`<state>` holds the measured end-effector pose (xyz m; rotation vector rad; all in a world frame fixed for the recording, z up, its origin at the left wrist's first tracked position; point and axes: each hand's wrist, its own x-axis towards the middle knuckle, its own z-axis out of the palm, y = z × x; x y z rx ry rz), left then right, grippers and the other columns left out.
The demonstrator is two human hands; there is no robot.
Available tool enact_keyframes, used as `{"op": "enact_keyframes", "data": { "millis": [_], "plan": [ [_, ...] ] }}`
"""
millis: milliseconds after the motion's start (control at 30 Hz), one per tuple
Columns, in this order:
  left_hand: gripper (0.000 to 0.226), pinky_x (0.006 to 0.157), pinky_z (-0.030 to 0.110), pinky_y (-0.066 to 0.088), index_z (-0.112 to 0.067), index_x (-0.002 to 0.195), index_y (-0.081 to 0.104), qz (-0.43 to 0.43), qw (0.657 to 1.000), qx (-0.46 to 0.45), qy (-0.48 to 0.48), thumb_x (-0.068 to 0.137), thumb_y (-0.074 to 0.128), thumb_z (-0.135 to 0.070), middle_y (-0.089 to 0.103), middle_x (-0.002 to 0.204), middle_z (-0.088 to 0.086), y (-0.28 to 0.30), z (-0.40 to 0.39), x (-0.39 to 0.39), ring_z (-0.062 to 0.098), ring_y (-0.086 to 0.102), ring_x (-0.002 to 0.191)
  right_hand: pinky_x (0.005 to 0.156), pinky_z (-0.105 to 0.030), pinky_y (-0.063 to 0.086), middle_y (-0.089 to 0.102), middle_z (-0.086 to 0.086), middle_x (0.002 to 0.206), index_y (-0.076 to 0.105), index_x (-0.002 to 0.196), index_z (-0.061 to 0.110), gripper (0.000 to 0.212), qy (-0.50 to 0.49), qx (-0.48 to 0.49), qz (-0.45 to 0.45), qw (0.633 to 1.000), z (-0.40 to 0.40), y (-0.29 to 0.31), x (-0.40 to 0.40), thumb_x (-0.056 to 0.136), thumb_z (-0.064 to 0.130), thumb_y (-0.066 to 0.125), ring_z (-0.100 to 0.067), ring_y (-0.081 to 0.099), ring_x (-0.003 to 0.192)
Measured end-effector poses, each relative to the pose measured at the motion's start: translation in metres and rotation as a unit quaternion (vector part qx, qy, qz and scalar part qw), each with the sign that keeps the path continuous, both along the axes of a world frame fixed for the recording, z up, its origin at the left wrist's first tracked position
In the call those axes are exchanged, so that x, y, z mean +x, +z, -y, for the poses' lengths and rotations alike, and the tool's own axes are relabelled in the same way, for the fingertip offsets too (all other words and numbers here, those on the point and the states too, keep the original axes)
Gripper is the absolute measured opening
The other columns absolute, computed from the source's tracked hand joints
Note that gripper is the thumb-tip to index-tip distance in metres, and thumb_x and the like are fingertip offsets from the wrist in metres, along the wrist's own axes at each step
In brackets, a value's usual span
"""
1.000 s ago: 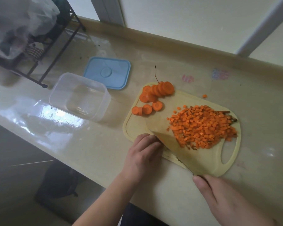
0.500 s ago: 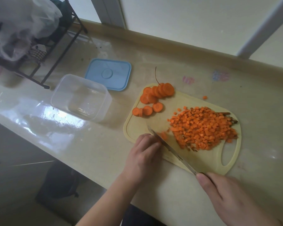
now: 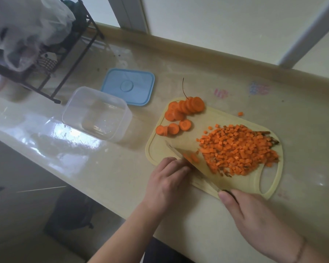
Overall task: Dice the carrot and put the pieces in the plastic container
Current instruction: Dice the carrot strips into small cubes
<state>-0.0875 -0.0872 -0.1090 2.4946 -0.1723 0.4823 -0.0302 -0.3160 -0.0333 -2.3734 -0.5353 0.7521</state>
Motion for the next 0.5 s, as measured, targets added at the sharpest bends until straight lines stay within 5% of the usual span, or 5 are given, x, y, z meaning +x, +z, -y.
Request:
{"op": "enact_keyframes", "data": {
  "millis": [233, 500],
  "plan": [
    [0.017, 0.081, 0.036, 0.055, -0.002, 0.107, 0.075, -0.008, 1.000, 0.003, 0.007, 0.098, 0.062, -0.008, 0.071, 0.109, 0.009, 0.003, 0.000, -0.004, 0.029, 0.065, 0.096, 0.058, -0.029, 0.040, 0.061, -0.008, 0.066, 0.055, 0.067, 0.010, 0.082, -0.035, 0.021, -0.049, 0.998, 0.014, 0.003, -0.008, 0.078, 0.082, 0.017, -0.011, 0.057, 0.057],
    [0.020, 0.080, 0.034, 0.055, -0.003, 0.105, 0.075, -0.008, 1.000, -0.001, 0.008, 0.102, 0.057, -0.010, 0.073, 0.107, 0.008, 0.008, 0.000, -0.004, 0.027, 0.066, 0.097, 0.059, -0.029, 0.044, 0.063, 0.002, 0.065, 0.057, 0.070, 0.013, 0.091, -0.034, 0.003, -0.039, 0.999, 0.022, 0.005, -0.013, 0.073, 0.091, 0.010, -0.006, 0.058, 0.060]
  ]
}}
